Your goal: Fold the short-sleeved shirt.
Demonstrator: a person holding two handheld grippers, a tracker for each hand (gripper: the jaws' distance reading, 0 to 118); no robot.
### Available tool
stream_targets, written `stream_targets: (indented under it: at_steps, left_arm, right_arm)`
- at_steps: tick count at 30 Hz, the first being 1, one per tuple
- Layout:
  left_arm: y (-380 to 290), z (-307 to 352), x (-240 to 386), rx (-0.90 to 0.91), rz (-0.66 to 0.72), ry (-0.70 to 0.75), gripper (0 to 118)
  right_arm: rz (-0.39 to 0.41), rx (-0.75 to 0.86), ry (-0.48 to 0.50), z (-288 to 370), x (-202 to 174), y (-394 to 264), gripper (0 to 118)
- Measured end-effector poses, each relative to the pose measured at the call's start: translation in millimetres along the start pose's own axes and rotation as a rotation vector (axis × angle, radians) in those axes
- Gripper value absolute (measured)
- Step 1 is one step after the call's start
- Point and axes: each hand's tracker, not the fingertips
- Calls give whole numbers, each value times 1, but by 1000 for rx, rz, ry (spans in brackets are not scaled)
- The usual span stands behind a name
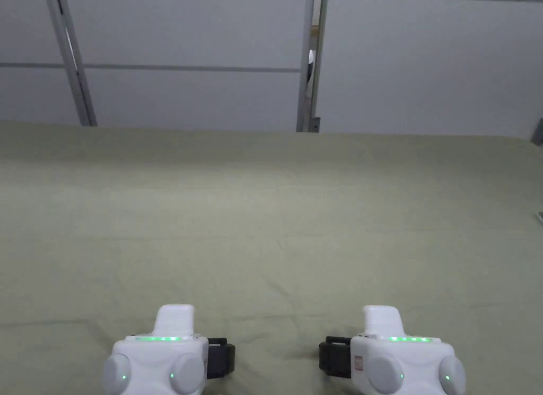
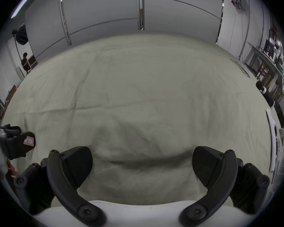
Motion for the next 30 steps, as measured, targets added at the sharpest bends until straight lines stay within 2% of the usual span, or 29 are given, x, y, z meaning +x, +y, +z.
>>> stream_targets:
  at_steps: [3,7,12,13,16,17,30]
  left_arm:
    - [-1,15,-1,14,6,-13,118]
    - [2,14,0,10,3,-11,118]
    - [1,10,0,-43,20,-35,118]
    - [6,12,-1,103,-24,28,118]
    - [7,11,-2,89,-19,21,118]
    - [4,9,-1,-1,8,-18,118]
    - [4,7,-1,25,-3,-6,118]
  right_arm:
    - [14,-8,-32,-2,-2,-3,118]
    - [-2,2,-3,0,6,-5,118]
    - [13,-9,-21,-1,4,-2,118]
    - [11,-7,-18,0,4,-4,118]
    - [22,-1,-53,0,-2,-3,118]
    - [15,-4,-42,0,3,-3,118]
    - [9,-1,-26,2,3,-3,118]
